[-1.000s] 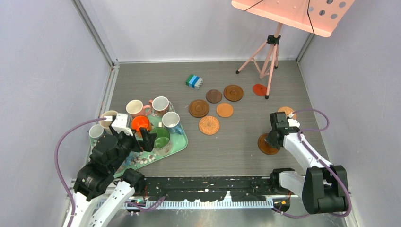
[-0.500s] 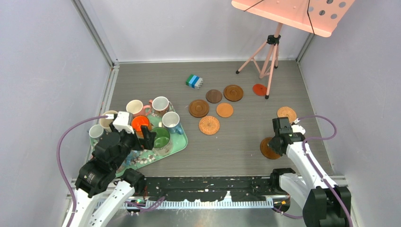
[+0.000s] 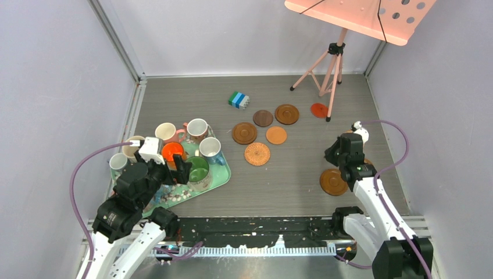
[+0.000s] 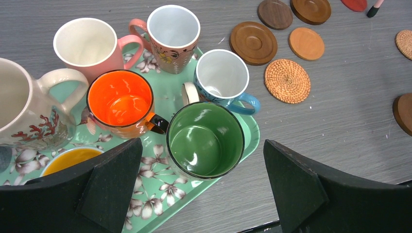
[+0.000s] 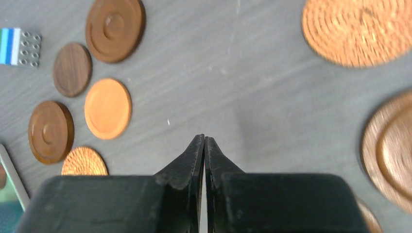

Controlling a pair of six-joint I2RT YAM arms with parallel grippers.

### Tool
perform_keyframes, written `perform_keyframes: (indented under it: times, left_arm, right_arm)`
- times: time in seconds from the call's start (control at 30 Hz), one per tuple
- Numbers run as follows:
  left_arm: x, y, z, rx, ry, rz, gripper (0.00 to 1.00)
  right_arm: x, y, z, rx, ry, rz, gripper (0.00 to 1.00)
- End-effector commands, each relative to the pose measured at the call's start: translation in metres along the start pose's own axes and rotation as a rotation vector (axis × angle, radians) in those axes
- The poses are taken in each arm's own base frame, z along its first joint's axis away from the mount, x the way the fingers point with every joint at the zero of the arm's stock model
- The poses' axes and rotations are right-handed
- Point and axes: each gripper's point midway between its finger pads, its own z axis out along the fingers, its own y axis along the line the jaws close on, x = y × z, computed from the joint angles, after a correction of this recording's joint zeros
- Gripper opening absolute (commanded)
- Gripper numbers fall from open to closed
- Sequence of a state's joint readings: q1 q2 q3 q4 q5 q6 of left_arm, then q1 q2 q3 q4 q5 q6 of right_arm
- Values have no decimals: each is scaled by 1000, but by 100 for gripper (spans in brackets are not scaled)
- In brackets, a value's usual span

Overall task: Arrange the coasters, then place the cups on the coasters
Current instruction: Move the coaster to the center of the board.

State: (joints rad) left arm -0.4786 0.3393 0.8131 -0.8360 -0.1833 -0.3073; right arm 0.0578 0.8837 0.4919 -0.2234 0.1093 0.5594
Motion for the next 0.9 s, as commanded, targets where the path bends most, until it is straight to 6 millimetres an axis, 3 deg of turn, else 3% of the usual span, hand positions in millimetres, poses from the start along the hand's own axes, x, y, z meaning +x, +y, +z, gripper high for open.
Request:
perform_keyframes:
  times: [0.0,0.03,0.07,0.1,0.13,0.17,0.2,0.33,0.37,0.4,0.43,0.47,0.5,0.53,0.57,0.87]
  left_arm:
    - [-8,-1,-4,11,-37,-1,99]
    - [-8,-2,-4,17,-39,-1,99]
    - [-8,-3,-4,23,-38,-1,99]
    - [-8,-5,-5,32,-41,-1,99]
    - [-8,-6,-5,36,-40,0,99]
    - [-8,-6,-5,40,-40,0,99]
    - [-8,-7,-5,42,-40,2,99]
    - [-8,-8,-6,50,-41,2,99]
    - [-8,-7,-7,49,-43,2,99]
    - [-9,-7,-7,48,-49,1,99]
    - [-10,-7,-8,49,-55,0,99]
    - [-10,-7,-8,50,-61,0,99]
    - [-10,-7,-9,52,-64,-1,99]
    - [-10,-7,-9,54,-65,-2,99]
    - [-10,-8,-9,58,-66,-2,99]
    - [-11,-13,-10,86,-71,2,99]
  right_arm:
    - [-75,45,24,-137,-266,-79,10]
    - [-71,42,39,-116,-242,-96,9]
    - [-87,52,42,-133,-278,-117,9]
    - [-82,51,57,-115,-246,-135,8]
    - [-96,60,60,-124,-266,-153,8]
    - [-89,57,75,-105,-230,-165,7]
    - [-101,64,79,-109,-245,-175,7]
    - [-94,61,127,-34,-145,-252,8]
    - [-92,57,131,-10,-115,-298,9]
    - [-103,65,140,-8,-114,-325,9]
    - [-102,59,143,30,-86,-401,10]
    - [-112,69,150,38,-96,-439,12]
    - [-124,68,150,88,-90,-500,12]
    - [-119,65,157,115,-61,-537,12]
    - [-131,67,157,150,-72,-590,12]
    - [-131,80,193,293,-53,-1145,9]
